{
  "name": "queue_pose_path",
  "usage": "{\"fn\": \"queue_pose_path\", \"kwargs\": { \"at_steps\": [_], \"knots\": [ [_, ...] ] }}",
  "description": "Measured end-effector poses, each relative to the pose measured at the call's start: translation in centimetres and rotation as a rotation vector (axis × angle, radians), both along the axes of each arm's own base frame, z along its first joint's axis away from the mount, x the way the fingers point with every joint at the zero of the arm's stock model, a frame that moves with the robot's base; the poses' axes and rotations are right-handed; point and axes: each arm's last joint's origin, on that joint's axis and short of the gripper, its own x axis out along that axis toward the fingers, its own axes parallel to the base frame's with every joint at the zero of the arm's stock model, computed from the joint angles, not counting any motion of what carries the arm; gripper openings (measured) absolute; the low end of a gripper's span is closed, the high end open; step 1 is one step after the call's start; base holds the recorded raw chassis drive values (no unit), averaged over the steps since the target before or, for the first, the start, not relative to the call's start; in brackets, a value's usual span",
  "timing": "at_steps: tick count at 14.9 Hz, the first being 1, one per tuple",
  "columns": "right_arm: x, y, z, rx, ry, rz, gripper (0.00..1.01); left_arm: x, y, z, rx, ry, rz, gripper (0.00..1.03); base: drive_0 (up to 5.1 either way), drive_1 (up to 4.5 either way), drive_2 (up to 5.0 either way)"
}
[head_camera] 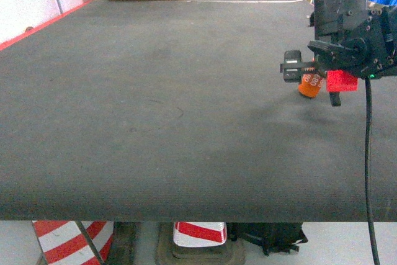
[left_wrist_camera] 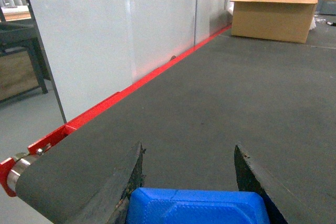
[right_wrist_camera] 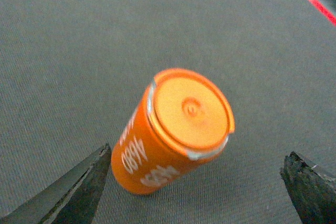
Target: Sort blue parts and orange caps into right shelf containers
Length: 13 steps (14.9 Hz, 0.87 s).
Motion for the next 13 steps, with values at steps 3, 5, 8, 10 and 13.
{"fn": "queue_pose_path", "kwargs": {
  "at_steps": [3, 5, 8, 10, 13],
  "knots": [
    [-1.0, 0.3, -1.4, -0.006, 0.041, 0.008, 0.98, 0.0, 0.0, 0.0, 0.000, 0.000, 0.000, 0.41, 0.0, 0.00, 0.0],
    [-1.1, 0.6, -0.6, -0.003, 0.018, 0.013, 0.98, 0.0, 0.0, 0.0, 0.000, 0.000, 0.000, 0.41, 0.0, 0.00, 0.0],
    [-1.2, 0.9, 0.0, -0.001, 0.002, 0.017, 0.98, 0.0, 0.0, 0.0, 0.000, 0.000, 0.000, 0.41, 0.0, 0.00, 0.0],
    [-1.2, 0.9, 0.0, -0.002, 0.004, 0.016, 0.98, 0.0, 0.0, 0.0, 0.000, 0.000, 0.000, 0.41, 0.0, 0.00, 0.0],
    [-1.2, 0.9, 0.0, -0.005, 0.012, 0.014, 0.98, 0.0, 0.0, 0.0, 0.000, 0.000, 0.000, 0.41, 0.0, 0.00, 0.0]
  ]
}}
